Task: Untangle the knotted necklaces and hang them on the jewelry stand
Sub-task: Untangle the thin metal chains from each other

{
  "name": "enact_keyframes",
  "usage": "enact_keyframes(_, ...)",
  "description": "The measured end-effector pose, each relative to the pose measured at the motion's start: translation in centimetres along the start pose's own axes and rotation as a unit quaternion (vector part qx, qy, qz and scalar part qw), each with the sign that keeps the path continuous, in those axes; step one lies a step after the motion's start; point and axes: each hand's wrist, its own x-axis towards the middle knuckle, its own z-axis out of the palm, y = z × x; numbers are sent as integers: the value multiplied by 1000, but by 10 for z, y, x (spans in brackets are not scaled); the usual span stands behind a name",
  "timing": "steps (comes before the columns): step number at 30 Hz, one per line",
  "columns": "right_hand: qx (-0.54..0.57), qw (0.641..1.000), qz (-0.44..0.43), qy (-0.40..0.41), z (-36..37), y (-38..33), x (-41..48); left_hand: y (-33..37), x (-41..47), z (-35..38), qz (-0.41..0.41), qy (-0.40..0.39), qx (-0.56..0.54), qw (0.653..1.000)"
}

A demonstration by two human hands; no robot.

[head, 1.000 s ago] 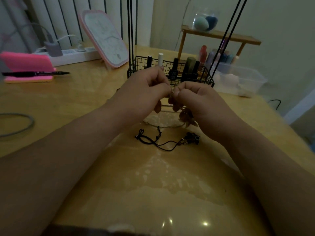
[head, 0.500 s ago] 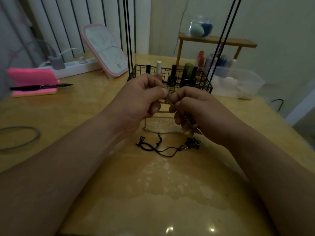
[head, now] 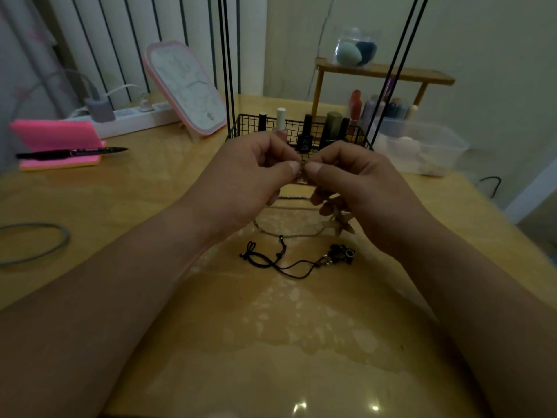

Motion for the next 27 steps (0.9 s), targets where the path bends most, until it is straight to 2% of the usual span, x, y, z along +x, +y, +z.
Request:
enact_keyframes(4,48,999,24,-5,0,0,1,-3,1,0,16,-16,47,999)
enact_keyframes(8,82,994,61,-33,0,1,2,-4,-1,0,53,-33,152,986)
enact_keyframes(11,92,991,86,-52,0,1,3,-3,-1,0,61,-32,177,982)
enact_keyframes(17,58,991,89,-78,-2,0,4,-1,1,1,-14,-32,15,999)
enact_keyframes(20,51,992,77,-91,-2,-1,3,-1,2,0,-50,-45,-100,993)
enact_keyframes(23,97,991,44,-85,-3,-1,3,-1,4,-2,-71,-70,-190,977)
enact_keyframes(25,150,984,32,-90,-4,-2,3,0,4,-2,-76,-85,-205,972)
enact_keyframes(27,197,976,29,-93,-5,0,3,-1,3,-3,-51,-81,-135,986)
